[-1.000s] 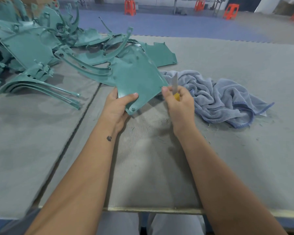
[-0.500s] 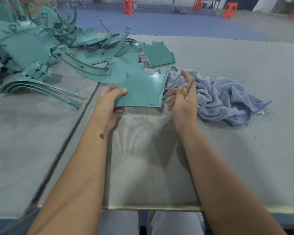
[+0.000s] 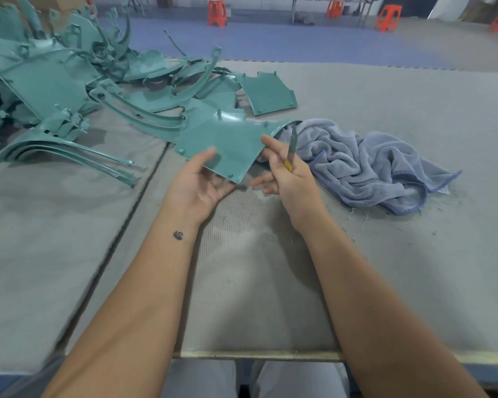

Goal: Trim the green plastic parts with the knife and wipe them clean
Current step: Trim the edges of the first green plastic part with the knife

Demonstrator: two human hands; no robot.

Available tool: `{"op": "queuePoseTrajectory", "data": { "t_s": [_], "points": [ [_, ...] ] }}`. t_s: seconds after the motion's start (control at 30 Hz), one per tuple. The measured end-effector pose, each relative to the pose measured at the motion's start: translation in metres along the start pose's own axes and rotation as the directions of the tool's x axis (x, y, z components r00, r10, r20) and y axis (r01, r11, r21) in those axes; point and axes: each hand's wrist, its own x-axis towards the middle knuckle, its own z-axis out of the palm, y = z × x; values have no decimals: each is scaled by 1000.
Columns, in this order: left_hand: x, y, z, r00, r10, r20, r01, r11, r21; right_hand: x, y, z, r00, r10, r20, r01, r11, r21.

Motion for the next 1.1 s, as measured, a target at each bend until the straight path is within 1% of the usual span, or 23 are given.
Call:
{"op": "queuePoseTrajectory", "data": {
  "t_s": [0.03,0.07,0.1,0.17,0.2,0.23,0.27,0.3,0.33,0.4,0.43,0.47,0.5,0.57,0.63,0.77,0.93,1.1],
  "points": [
    [0,-3,3,1000,-9,12,8,997,76,0,0,0,1000,-5,0,5,1000,2],
    [1,-6,5,1000,3,-5,-2,993,114,0,1,1,1000,-9,-13,9,1000,11],
    [2,-8,6,999,23,-42,-18,993,114,0,2,1,999,-13,-42,14,1000,27],
    [4,-10,8,992,33,-125,-29,999,30,0,4,0,988,-38,-149,44,998,35],
    [6,-11,8,990,23,-142,-28,999,-33,0,5,-1,979,-56,-198,58,998,8],
    [8,-12,7,990,10,-143,-24,995,-99,0,6,-2,975,-70,-213,65,997,-31],
    [9,-12,6,991,2,-133,-22,988,-152,0,8,-3,979,-76,-187,65,996,-63],
    [10,-12,5,993,-2,-120,-20,983,-183,0,7,-1,989,-66,-130,56,995,-79],
    [10,-11,5,994,-3,-113,-20,979,-205,0,6,1,998,-37,-58,32,996,-80],
    [10,-11,7,993,-11,-117,-19,969,-247,1,2,5,994,69,80,-64,996,-61],
    [10,-12,8,993,-20,-117,-11,965,-262,2,0,6,985,111,130,-104,993,-59],
    [8,-13,10,993,-31,-111,1,965,-263,1,0,6,980,123,154,-113,991,-74],
    [7,-13,12,994,-43,-104,16,968,-251,1,1,5,982,109,151,-94,990,-101],
    [4,-15,15,993,-64,-97,40,973,-229,-3,3,3,990,36,140,-14,988,-153],
    [2,-17,18,994,-69,-90,45,970,-240,-5,5,2,990,4,144,20,986,-163],
    [-2,-16,21,994,-92,-66,71,960,-270,-5,3,0,983,8,181,7,997,-83],
    [-4,-13,23,991,-119,-68,93,947,-306,-4,6,-2,977,-5,214,27,994,-103],
    [-5,-14,21,987,-141,-73,112,943,-314,-2,7,-6,979,11,203,1,998,-57]
  ]
}}
